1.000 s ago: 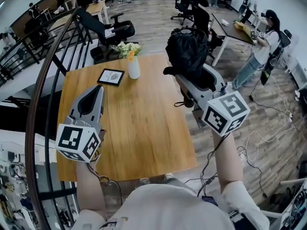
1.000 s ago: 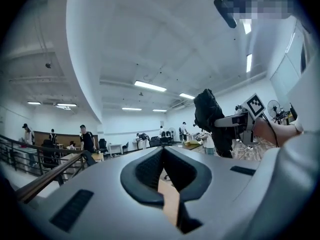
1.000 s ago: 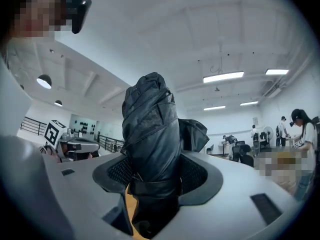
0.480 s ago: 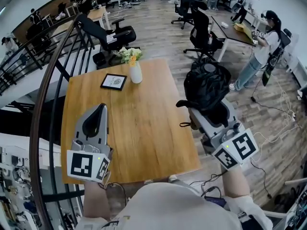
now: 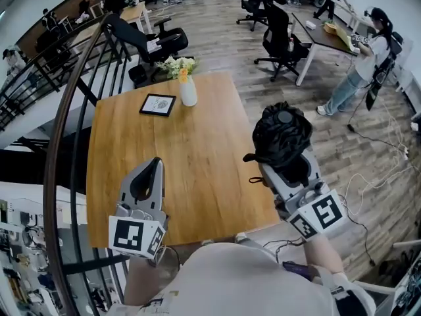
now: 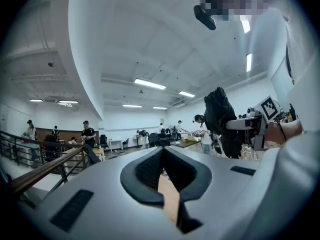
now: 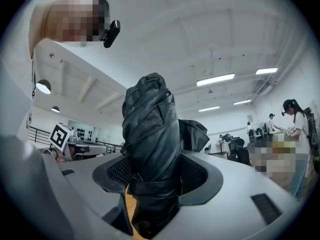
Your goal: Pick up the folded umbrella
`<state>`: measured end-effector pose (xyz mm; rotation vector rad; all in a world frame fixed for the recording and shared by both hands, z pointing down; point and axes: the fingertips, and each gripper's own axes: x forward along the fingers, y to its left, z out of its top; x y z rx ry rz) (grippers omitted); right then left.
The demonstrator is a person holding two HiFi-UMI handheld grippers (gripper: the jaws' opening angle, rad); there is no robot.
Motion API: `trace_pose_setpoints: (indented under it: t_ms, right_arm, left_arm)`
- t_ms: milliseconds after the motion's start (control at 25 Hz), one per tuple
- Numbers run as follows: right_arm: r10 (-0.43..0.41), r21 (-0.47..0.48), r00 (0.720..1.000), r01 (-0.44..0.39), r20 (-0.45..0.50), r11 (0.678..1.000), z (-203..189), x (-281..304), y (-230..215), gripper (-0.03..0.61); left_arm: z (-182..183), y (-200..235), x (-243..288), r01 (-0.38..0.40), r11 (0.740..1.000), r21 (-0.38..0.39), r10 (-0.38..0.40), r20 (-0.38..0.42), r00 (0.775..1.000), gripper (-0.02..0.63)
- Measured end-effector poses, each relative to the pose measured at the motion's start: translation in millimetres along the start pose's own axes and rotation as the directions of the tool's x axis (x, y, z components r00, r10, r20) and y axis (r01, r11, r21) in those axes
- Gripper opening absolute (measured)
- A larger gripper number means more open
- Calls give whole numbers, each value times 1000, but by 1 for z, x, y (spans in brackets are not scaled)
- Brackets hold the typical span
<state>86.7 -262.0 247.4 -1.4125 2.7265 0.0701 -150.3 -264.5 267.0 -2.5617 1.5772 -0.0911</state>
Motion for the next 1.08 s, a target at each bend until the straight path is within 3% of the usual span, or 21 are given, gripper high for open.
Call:
trace_pose_setpoints:
  t_ms: [320, 1080]
  right_arm:
    - [35, 58, 996, -30, -80, 998, -35, 1, 9, 287]
    - [77, 51, 993, -72, -93, 996, -42, 1, 24, 287]
  left_arm:
    - [-39, -12, -7, 14, 999, -41, -17, -78, 997, 15]
    - [-32, -17, -10, 13, 997, -71, -18, -63, 998, 15]
